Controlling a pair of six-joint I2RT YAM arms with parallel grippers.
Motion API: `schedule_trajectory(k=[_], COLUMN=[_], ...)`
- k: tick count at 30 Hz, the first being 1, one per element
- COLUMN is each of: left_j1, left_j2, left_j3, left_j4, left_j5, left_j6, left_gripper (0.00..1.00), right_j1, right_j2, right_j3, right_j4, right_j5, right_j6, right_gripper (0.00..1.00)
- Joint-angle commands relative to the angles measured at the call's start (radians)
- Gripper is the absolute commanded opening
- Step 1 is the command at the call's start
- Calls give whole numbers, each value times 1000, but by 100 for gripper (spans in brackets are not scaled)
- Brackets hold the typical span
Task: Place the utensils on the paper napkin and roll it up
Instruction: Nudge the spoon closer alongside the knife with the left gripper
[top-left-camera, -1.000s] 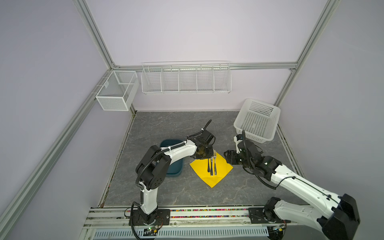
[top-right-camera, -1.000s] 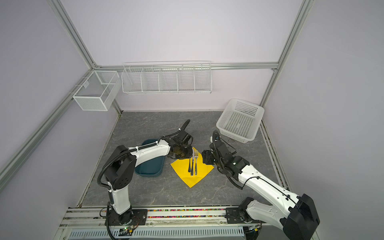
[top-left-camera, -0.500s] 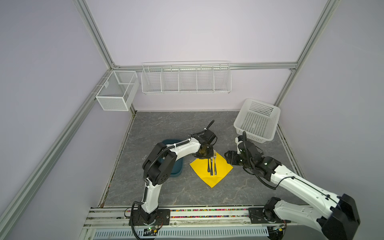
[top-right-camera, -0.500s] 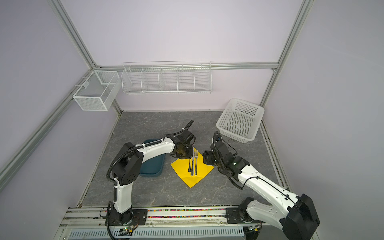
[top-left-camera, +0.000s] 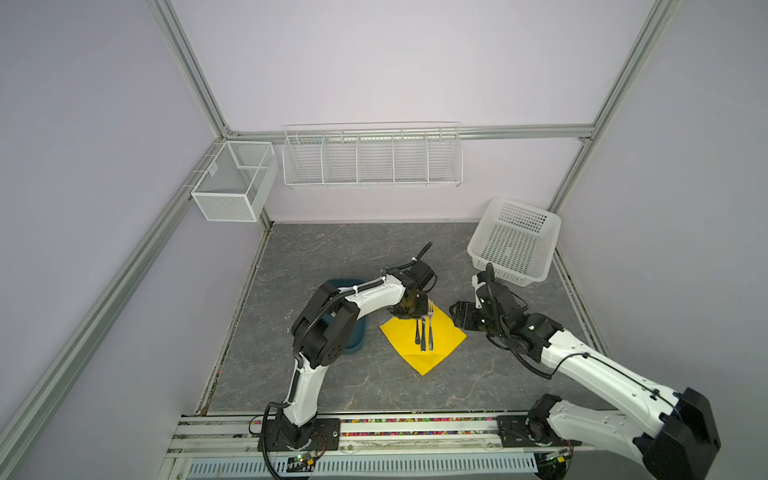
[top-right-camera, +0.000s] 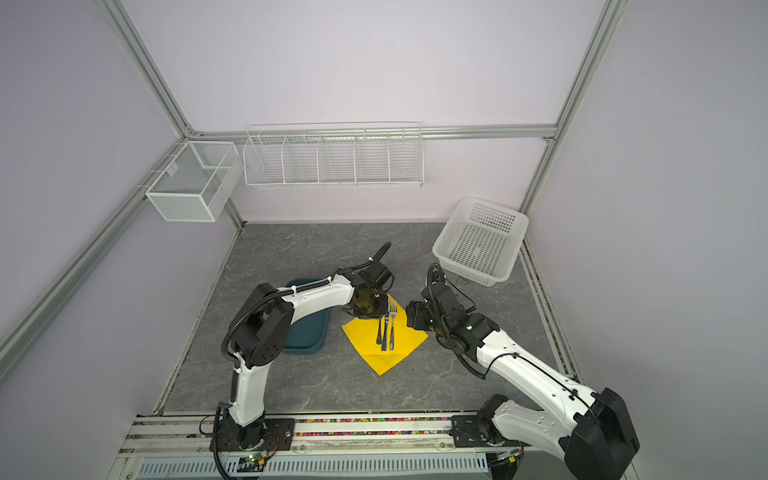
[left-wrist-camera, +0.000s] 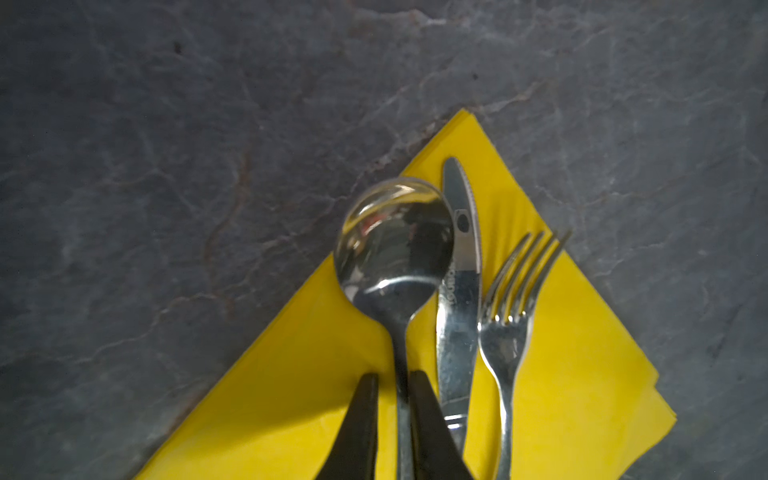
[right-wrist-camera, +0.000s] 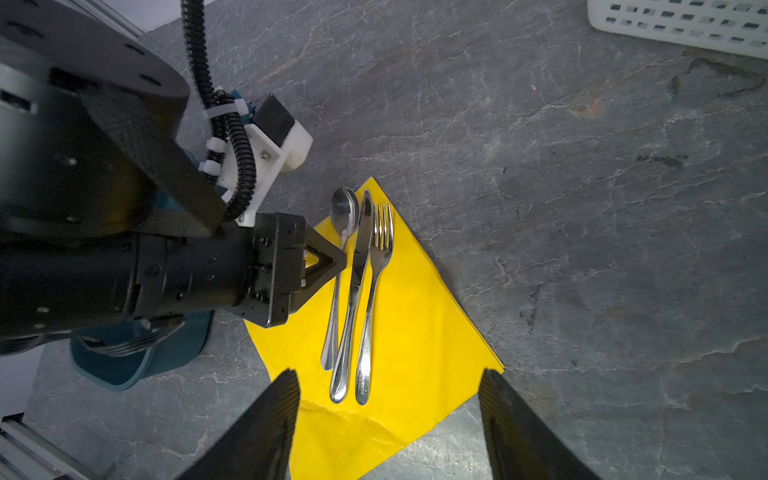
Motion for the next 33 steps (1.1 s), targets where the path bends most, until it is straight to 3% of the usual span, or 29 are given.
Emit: schedule_trajectory(k=[1,18,33], left_j1=[-9,-29,-33], left_j2=[21,-66,-61], left_j3=[30,-11,-89], left_j4=[-35,-23,64], left_j5=[-26,-44,-7], left_j6=[18,-7,-64], left_gripper=[14,9,12], right_j1=[-7,-8,-11], right_j2=[-4,-3,25], right_j3=[-23,-20,3], right_j4=[-5,-5,-5], right_j5=[1,3,-5], right_j6=[12,17,5], right_gripper=[72,72,72])
